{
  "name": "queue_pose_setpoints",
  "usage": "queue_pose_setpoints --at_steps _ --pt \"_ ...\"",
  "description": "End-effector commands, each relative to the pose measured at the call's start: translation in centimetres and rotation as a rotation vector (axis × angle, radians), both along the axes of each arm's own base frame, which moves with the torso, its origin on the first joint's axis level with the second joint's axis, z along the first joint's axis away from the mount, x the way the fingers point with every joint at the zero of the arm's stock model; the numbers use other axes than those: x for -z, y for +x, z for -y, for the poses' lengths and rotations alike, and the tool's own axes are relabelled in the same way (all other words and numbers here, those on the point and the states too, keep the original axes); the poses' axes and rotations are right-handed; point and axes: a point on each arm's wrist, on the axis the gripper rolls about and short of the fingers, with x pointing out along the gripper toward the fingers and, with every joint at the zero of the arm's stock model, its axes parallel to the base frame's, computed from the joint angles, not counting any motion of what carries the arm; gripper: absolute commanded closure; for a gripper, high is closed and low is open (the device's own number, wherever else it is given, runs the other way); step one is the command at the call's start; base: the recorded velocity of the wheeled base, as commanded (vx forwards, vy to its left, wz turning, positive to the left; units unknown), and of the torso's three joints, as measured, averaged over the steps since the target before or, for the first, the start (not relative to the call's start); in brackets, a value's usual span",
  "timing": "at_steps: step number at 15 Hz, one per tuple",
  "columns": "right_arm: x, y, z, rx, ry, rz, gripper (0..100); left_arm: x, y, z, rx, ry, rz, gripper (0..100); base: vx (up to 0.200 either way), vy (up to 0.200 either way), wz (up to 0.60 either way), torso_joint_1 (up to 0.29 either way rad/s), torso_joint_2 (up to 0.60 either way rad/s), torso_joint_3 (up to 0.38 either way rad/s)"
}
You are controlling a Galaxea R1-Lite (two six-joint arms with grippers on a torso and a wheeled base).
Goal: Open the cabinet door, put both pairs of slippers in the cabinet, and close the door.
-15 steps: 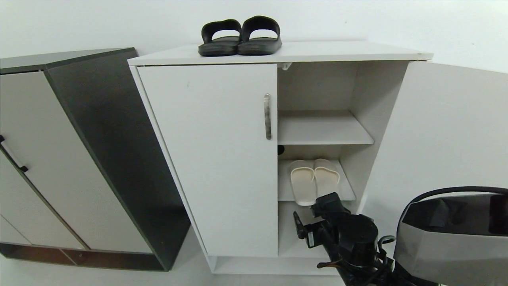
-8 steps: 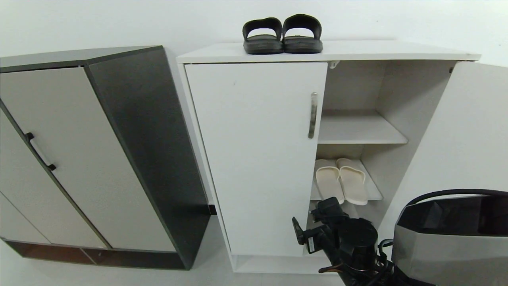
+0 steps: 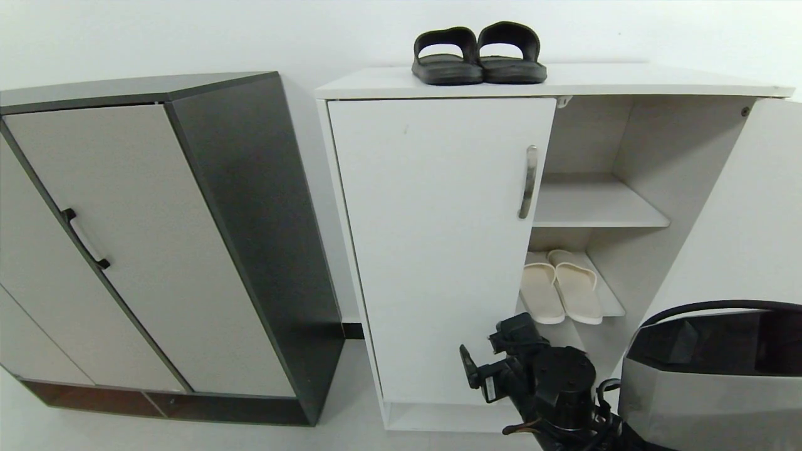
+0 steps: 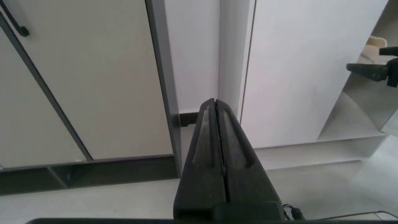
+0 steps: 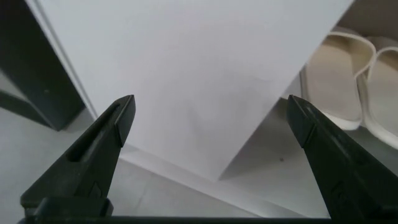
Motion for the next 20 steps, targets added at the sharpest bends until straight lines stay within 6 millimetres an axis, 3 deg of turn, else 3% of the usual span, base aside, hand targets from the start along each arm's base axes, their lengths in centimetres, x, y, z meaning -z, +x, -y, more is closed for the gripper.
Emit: queue_pose_setpoints --at_steps 1,3,13,20 --pt "-0.29 -0.26 0.14 -0.020 0.008 -0.003 0 0.00 0.01 0.00 0.000 0.000 -0.002 100 0.000 0.000 0.00 0.000 0.00 0.000" --pt "-0.67 -0.84 0.41 -0.086 0.015 -0.015 0 0.00 0.01 0.00 0.000 0.000 -0.002 100 0.000 0.000 0.00 0.000 0.00 0.000" --pt "-0.42 -1.05 0.49 -0.090 0.008 -0.026 0 0.00 0.01 0.00 0.001 0.000 -0.002 100 0.000 0.000 0.00 0.000 0.00 0.000" --pt "-0.33 -1.18 0.54 -0.094 0.003 -0.030 0 0.00 0.01 0.00 0.000 0.000 -0.002 100 0.000 0.000 0.00 0.024 -0.33 -0.315"
